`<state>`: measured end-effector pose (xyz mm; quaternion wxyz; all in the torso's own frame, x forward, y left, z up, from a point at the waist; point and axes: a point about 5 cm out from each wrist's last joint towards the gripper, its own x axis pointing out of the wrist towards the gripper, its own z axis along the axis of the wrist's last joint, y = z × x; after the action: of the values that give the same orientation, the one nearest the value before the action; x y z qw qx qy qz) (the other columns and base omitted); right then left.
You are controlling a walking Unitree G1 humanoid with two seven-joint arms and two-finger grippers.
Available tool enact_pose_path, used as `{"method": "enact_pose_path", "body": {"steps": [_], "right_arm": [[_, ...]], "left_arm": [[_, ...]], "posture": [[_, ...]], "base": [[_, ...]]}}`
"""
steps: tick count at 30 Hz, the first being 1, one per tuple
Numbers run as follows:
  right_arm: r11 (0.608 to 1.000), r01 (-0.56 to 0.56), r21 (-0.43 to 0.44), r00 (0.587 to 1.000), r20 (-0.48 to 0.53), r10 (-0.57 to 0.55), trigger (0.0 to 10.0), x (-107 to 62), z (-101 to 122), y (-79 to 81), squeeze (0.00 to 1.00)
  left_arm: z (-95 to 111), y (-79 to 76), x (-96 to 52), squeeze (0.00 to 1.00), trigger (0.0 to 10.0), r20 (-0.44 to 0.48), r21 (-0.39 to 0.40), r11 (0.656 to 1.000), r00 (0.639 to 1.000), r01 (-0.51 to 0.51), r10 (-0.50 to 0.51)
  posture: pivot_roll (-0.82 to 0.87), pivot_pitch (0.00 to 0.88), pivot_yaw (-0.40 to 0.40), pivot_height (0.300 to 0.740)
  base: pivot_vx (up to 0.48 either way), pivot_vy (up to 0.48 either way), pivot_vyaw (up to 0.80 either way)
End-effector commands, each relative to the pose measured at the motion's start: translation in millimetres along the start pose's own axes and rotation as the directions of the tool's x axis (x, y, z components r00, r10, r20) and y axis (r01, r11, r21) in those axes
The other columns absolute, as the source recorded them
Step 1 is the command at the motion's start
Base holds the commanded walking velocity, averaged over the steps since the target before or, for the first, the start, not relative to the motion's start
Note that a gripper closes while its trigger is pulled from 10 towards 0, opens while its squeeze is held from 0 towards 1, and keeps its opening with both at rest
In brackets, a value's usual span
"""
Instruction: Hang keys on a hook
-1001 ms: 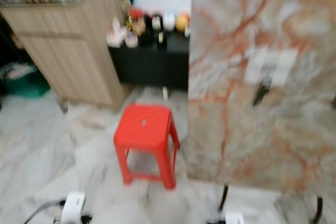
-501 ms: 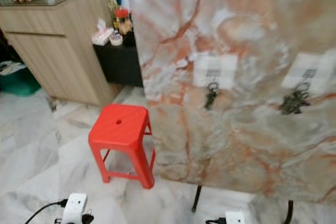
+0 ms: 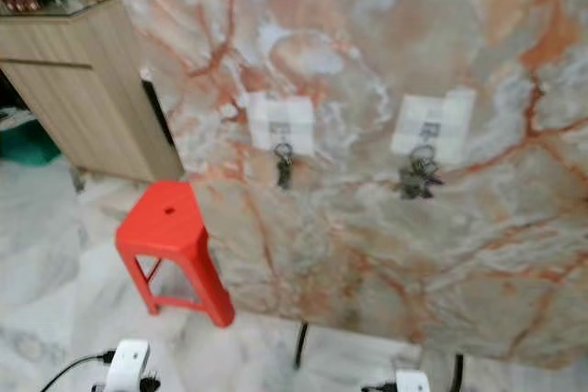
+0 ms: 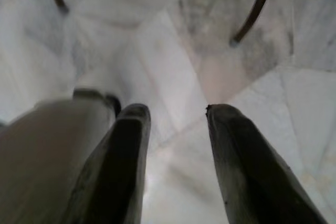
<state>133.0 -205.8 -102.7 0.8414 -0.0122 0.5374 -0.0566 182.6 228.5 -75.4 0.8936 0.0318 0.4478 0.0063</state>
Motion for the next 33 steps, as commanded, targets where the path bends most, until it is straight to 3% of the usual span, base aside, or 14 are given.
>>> {"method": "enact_pose_path", "body": {"steps": [1, 33], "right_arm": [[1.0, -0.017, 0.005, 1.0, 0.006, 0.017, 10.0, 0.5, 1.8, 7.1, 0.0], [1.0, -0.005, 0.029, 1.0, 0.008, 0.005, 10.0, 0.9, 4.8, 5.9, 0.0]], "left_arm": [[-1.8, 3.4, -0.7, 0.0, 10.0, -0.015, 0.02, 1.0, 1.0, -0.005, 0.005], [2.4, 3.4, 0.2, 0.0, 10.0, -0.005, 0.008, 1.0, 1.0, -0.015, 0.016]], "posture": [[-0.05, 0.0, 0.063, 0.708], [-0.05, 0.0, 0.059, 0.708]], "base": [[0.0, -0.469, 0.0], [0.0, -0.467, 0.0]]}}
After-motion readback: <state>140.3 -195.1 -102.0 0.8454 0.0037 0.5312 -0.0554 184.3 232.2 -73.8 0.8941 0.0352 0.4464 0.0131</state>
